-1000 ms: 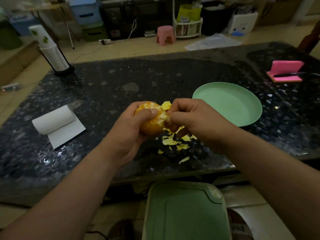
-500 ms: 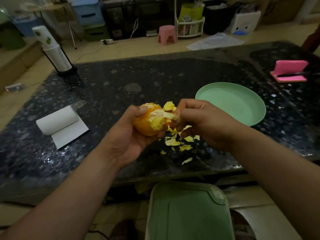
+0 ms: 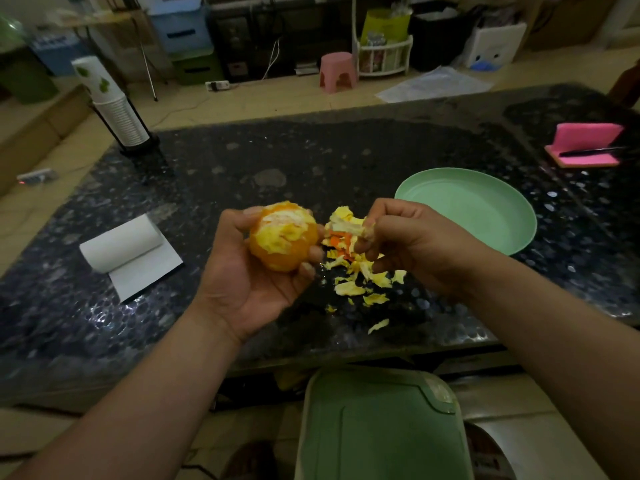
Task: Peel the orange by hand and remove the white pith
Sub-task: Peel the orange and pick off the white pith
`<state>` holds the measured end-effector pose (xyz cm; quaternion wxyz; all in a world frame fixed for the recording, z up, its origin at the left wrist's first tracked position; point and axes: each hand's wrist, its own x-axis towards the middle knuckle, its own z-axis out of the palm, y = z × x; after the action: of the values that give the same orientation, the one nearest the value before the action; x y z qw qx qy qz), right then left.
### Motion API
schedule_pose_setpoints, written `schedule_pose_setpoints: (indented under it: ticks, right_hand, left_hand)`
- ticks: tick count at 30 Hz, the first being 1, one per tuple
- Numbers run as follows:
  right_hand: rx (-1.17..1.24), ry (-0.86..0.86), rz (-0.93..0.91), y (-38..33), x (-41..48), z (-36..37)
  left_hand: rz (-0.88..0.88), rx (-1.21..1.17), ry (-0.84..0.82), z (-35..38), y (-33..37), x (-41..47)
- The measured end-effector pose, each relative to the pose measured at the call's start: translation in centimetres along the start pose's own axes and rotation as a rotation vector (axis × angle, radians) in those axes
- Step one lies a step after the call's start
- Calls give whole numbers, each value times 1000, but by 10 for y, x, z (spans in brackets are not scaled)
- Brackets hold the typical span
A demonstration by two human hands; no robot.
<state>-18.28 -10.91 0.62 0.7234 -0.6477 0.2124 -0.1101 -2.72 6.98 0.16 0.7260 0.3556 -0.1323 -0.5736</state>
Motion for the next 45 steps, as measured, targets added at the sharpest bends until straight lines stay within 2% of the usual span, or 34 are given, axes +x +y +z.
schedule_pose_setpoints:
  ticks: [3, 6, 9, 13, 18, 26, 29, 35, 45]
  right_hand:
    - [-144, 82, -10, 7, 3, -7]
    - [-578, 187, -48, 18, 9, -6]
    - [-944, 213, -88, 29, 17, 2]
    - [-1096, 284, -86, 34, 20, 4]
    - [-1072, 291, -85, 32, 21, 5]
    - [-1088, 362, -200, 22, 19, 13]
    - [-1012, 337, -261, 17, 13, 16]
    - [-759, 283, -340, 7, -6, 36]
    - [-786, 298, -329, 5, -10, 42]
  left_hand:
    - [8, -9, -3, -2, 4, -1]
    - [14, 50, 56, 1, 2, 1]
    - [38, 77, 141, 6, -3, 6]
    - [61, 76, 196, 6, -10, 9]
    - [82, 61, 212, 6, -10, 9]
    - [57, 83, 157, 3, -9, 10]
    - [71, 75, 185, 4, -8, 11]
    - [180, 102, 251, 11, -11, 13]
    - [345, 313, 306, 19, -17, 12]
